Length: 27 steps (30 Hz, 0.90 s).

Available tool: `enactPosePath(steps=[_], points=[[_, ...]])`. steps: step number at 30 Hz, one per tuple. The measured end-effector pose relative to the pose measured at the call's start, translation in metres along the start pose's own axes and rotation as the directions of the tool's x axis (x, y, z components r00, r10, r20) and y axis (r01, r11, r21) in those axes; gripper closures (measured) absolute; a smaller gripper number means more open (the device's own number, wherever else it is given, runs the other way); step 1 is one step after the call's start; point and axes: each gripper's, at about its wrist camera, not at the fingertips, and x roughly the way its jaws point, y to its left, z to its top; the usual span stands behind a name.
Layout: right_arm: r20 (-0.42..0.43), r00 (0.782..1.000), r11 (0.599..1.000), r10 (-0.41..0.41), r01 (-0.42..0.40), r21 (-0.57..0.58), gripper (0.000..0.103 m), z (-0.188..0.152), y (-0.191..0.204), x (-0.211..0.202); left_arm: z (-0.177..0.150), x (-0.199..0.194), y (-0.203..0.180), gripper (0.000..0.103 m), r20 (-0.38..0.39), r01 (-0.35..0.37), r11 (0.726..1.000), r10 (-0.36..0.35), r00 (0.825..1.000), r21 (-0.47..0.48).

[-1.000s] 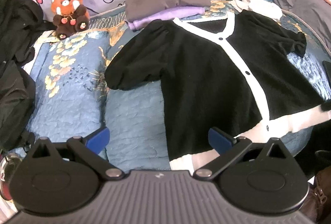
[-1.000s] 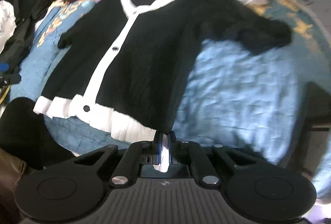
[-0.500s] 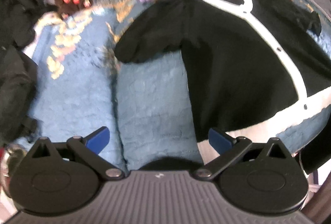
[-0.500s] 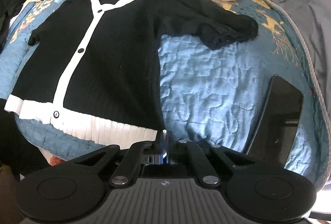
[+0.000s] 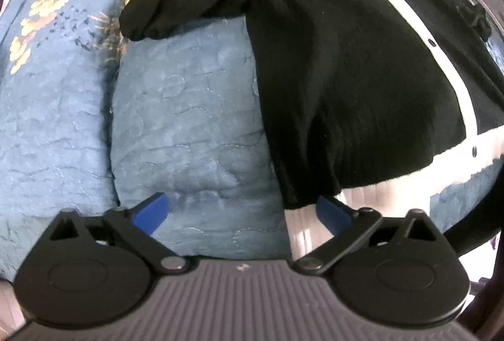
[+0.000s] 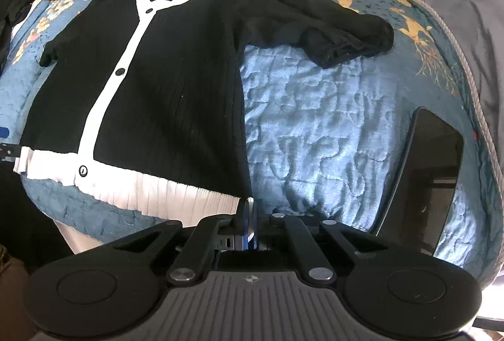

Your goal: Fold clothes

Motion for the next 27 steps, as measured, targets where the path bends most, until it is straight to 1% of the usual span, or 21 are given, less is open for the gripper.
enactPosePath(steps=[1,2,3,4,5,6,7,8,11,14,16,17,18,19,20,21,22,24,25,26,27], points=[[-0.001,1.0,1.0,-0.001,0.001,0.0,0.1,0.0,0.0,0.0,0.0,-0.001,0.001,0.015,0.004,0.011,1.0,-0.011,1.0,-0.011],[-0.002,1.0,1.0,-0.002,0.002,-0.001,0.1,0.0,0.001,0.0,0.0,-0.002,0.002,0.028,0.008,0.022,1.0,-0.022,1.0,-0.021],[-0.002,1.0,1.0,-0.003,0.003,-0.002,0.1,0.0,0.002,-0.001,0.0,-0.003,0.004,0.046,0.012,0.033,0.999,-0.033,0.999,-0.032],[-0.002,1.0,1.0,-0.004,0.004,-0.003,0.1,0.001,0.002,-0.001,0.0,-0.004,0.005,0.056,0.016,0.044,0.998,-0.044,0.999,-0.042],[-0.002,1.0,1.0,-0.004,0.004,-0.003,0.1,0.001,0.002,-0.001,0.001,-0.005,0.006,0.076,0.02,0.056,0.997,-0.055,0.998,-0.052],[-0.001,1.0,1.0,-0.004,0.004,-0.004,0.1,0.001,0.003,-0.002,0.001,-0.006,0.007,0.09,0.024,0.067,0.996,-0.065,0.998,-0.063],[-0.001,1.0,1.0,-0.004,0.004,-0.004,0.1,0.001,0.003,-0.002,0.001,-0.007,0.008,0.095,0.028,0.078,0.994,-0.076,0.997,-0.073],[-0.001,1.0,1.0,-0.004,0.004,-0.005,0.1,0.001,0.003,-0.002,0.001,-0.01,0.008,0.097,0.036,0.078,0.994,-0.076,0.996,-0.074],[0.003,1.0,1.0,-0.001,0.001,-0.005,0.1,0.0,0.003,-0.002,-0.002,-0.022,0.004,0.097,0.058,0.064,0.996,-0.06,0.997,-0.059],[0.009,1.0,1.0,0.003,-0.003,0.005,0.1,-0.001,0.002,-0.002,-0.005,-0.032,0.009,0.097,0.07,0.054,0.998,-0.051,0.996,-0.035],[0.011,1.0,1.0,0.008,-0.008,0.011,0.1,-0.002,0.002,-0.002,-0.008,-0.04,0.013,0.089,0.103,0.089,0.996,-0.088,0.991,-0.011],[0.012,1.0,1.0,0.01,-0.01,0.013,0.1,-0.003,0.002,-0.001,-0.01,-0.043,0.014,0.073,0.118,0.098,0.995,-0.096,0.988,-0.008],[0.012,1.0,1.0,0.013,-0.013,0.015,0.1,-0.004,0.002,-0.001,-0.011,-0.044,0.014,0.053,0.116,0.106,0.994,-0.105,0.988,-0.006],[0.011,1.0,1.0,0.015,-0.015,0.018,0.1,-0.005,0.001,0.0,-0.012,-0.044,0.015,0.04,0.114,0.114,0.993,-0.113,0.987,-0.004],[0.011,1.0,1.0,0.018,-0.018,0.022,0.1,-0.005,0.001,0.001,-0.012,-0.044,0.016,0.013,0.121,0.134,0.991,-0.132,0.984,-0.01],[0.01,1.0,0.999,0.02,-0.02,0.025,0.1,-0.006,0.001,0.002,-0.013,-0.044,0.016,0.001,0.129,0.155,0.988,-0.152,0.98,-0.016],[0.009,1.0,0.999,0.021,-0.021,0.026,0.1,-0.007,0.0,0.002,-0.013,-0.043,0.017,0.0,0.137,0.176,0.984,-0.171,0.976,-0.023],[0.008,1.0,0.999,0.023,-0.023,0.028,0.1,-0.007,0.0,0.003,-0.012,-0.042,0.018,0.0,0.149,0.249,0.967,-0.238,0.96,-0.056],[0.008,1.0,0.999,0.023,-0.023,0.029,0.1,-0.008,0.0,0.003,-0.01,-0.038,0.017,0.001,0.143,0.265,0.962,-0.254,0.957,-0.068],[0.007,1.0,0.999,0.023,-0.023,0.03,0.1,-0.008,0.0,0.004,-0.008,-0.034,0.016,0.002,0.137,0.28,0.957,-0.268,0.954,-0.079],[0.008,1.0,0.999,0.023,-0.024,0.031,0.1,-0.008,0.0,0.004,-0.007,-0.029,0.014,0.009,0.123,0.284,0.955,-0.272,0.954,-0.086]])
